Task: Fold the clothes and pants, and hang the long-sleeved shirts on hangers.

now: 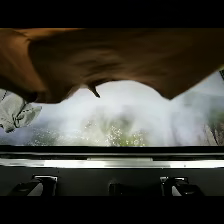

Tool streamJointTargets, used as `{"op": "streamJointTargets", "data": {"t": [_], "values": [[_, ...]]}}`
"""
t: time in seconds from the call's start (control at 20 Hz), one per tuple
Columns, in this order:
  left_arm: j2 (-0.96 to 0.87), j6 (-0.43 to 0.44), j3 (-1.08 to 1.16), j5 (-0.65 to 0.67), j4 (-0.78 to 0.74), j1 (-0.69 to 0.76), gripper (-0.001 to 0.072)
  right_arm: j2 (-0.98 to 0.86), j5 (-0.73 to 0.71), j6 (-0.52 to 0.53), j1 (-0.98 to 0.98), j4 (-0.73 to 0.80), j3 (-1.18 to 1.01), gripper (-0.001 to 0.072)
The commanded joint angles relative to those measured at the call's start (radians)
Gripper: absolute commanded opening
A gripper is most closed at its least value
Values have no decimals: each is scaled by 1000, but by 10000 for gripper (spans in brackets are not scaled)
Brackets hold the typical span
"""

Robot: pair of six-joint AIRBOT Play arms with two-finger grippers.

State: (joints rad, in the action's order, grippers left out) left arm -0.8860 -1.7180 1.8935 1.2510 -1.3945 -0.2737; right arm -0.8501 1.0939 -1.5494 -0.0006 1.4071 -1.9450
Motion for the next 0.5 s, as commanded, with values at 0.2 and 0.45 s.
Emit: {"op": "streamJointTargets", "data": {"t": [0.2,0.45], "values": [[18,68,-18,70,-31,12,17,-71,214,-97,1,53,-12,24],[-206,125,-169,54,-21,77,17,-411,343,-97,1,56,-11,25]]}}
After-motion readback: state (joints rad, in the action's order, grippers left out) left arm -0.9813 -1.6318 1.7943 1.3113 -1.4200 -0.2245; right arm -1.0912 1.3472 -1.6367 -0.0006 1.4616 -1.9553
